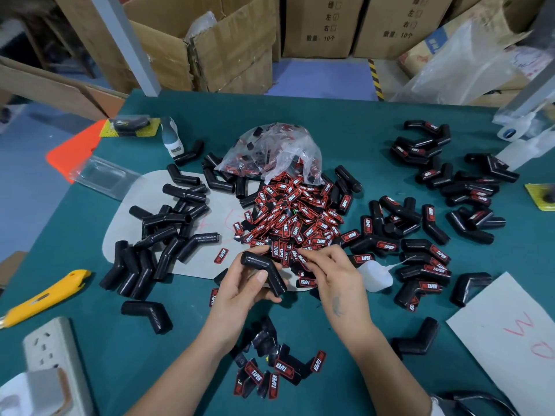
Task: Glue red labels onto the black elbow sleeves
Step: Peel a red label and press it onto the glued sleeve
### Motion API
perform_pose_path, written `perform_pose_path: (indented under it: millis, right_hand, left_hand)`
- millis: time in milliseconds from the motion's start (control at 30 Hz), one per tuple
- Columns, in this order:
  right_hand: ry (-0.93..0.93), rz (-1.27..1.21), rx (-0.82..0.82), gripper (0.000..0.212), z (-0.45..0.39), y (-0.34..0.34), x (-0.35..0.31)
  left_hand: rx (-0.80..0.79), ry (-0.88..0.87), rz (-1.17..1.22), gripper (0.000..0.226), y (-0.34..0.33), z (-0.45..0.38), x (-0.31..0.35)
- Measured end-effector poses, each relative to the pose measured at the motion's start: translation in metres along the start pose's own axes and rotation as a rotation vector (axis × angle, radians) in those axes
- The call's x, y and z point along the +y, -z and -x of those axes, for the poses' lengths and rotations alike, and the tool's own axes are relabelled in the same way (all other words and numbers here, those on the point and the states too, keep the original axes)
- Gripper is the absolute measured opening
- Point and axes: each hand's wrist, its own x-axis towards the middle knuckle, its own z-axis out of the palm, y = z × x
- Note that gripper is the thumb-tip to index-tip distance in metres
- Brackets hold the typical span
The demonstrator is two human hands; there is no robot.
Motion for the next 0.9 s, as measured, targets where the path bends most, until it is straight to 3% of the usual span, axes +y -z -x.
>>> perform_pose_path:
  millis: [200,333,433,567,633,733,833,900]
  right_hand:
    - [0.153,0.465,-0.041,0.042,-0.002,0.0,0.001]
    - [0.256,0.575,0.008,0.042,-0.004,0.001,-0.003]
    - [0.218,0.268,0.051,0.017,0.0,0.004,-0.007]
    - [-0.126,-0.428,-0.028,0.024,0.006,0.003,-0.023]
    - [-0.193,-0.478,-0.06,0.02,0.005,0.003,-0.021]
    - [-0.199,-0.173,-0.098,0.013,0.003,0.003,-0.012]
    - [0.099,0.34,-0.07,0.018,0.004,0.0,-0.008]
    - [0.224,0.519,-0.05,0.029,0.003,0.0,-0.007]
  left_hand:
    - [-0.003,-0.003,-0.014,0.037,0.0,0.001,0.002]
    - [0.005,-0.001,-0.017,0.033,0.001,0.001,-0.001]
    - [0.001,-0.001,-0.024,0.035,0.001,0.001,-0.002]
    - [0.02,0.002,-0.036,0.034,0.001,-0.001,-0.001]
    - [0.023,0.005,-0.035,0.035,0.001,-0.001,-0.001]
    - [0.012,0.002,-0.027,0.033,0.001,0.0,0.0]
    - [0.006,-0.006,-0.019,0.038,0.001,0.0,0.001]
    - [0.008,-0.01,-0.016,0.039,0.001,0.0,0.0]
